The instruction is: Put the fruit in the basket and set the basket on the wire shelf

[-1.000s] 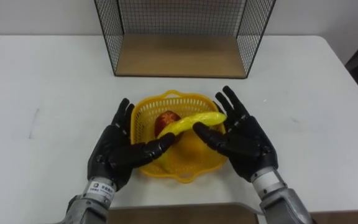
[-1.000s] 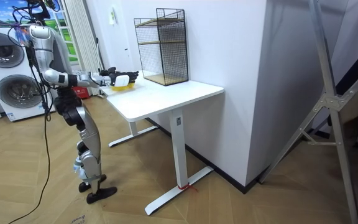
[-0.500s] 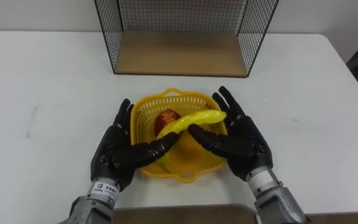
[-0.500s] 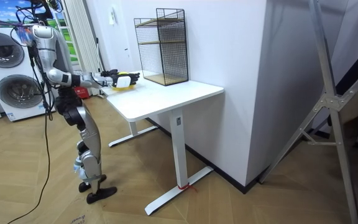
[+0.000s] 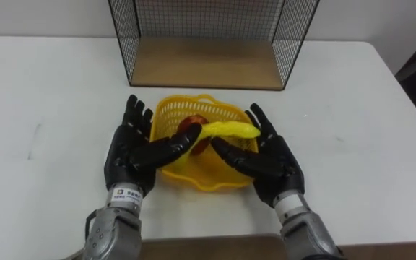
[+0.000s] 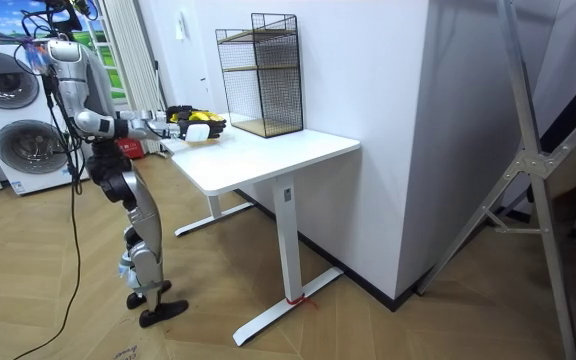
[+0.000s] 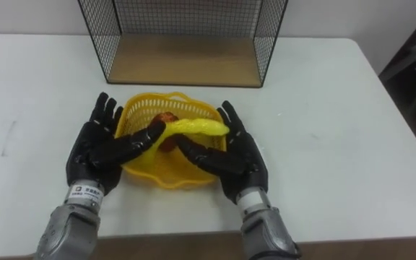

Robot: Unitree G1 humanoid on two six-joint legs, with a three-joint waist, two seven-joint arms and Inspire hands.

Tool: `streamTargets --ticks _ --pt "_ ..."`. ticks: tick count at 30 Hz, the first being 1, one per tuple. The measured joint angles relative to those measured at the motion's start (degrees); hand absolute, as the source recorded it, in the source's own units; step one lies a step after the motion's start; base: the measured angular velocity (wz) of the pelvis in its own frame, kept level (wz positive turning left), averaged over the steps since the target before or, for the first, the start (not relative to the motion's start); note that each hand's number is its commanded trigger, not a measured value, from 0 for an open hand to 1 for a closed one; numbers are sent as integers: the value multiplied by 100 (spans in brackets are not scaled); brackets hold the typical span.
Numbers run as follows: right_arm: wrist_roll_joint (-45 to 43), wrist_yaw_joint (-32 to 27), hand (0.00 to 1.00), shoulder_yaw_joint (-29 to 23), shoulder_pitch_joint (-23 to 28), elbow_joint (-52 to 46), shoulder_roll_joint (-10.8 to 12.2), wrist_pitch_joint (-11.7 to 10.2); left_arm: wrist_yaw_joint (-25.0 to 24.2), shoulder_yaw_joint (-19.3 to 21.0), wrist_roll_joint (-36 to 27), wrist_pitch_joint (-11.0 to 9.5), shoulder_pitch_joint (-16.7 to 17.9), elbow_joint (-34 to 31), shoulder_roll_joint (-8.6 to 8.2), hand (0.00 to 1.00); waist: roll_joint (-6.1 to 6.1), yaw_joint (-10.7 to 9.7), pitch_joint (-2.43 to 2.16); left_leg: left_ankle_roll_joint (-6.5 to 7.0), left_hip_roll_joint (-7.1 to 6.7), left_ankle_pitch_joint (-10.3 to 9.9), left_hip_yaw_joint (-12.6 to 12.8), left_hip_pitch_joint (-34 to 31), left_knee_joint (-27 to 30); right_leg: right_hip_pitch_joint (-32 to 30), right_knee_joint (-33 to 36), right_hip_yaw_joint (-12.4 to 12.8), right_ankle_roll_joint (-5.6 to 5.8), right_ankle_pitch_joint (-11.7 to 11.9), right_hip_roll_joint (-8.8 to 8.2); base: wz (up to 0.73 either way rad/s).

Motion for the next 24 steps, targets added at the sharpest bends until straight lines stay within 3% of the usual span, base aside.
streamTargets --ticks 6,11,16,24 --pt "89 -319 0 96 -229 -36 5 -133 234 -168 4 -108 -46 -78 -4 0 1 3 0 0 0 0 -1 4 3 4 0 -2 -3 2 1 0" --pt "95 -564 0 172 -271 -389 -1 -342 427 -284 4 -375 -255 -81 -87 0 4 2 1 0 0 0 -6 5 4 6 0 4 -3 2 0 0" --pt "87 -679 0 178 -394 -418 -6 -533 474 -337 4 -496 -393 -80 -134 0 26 -17 15 0 0 0 -6 104 -16 103 -14 -4 -2 2 0 0" --pt "79 -746 0 202 -467 -422 -5 -537 495 -349 -1 -525 -392 -80 -147 0 14 -52 17 0 0 1 -9 89 -9 91 -3 -11 -3 2 -2 0"
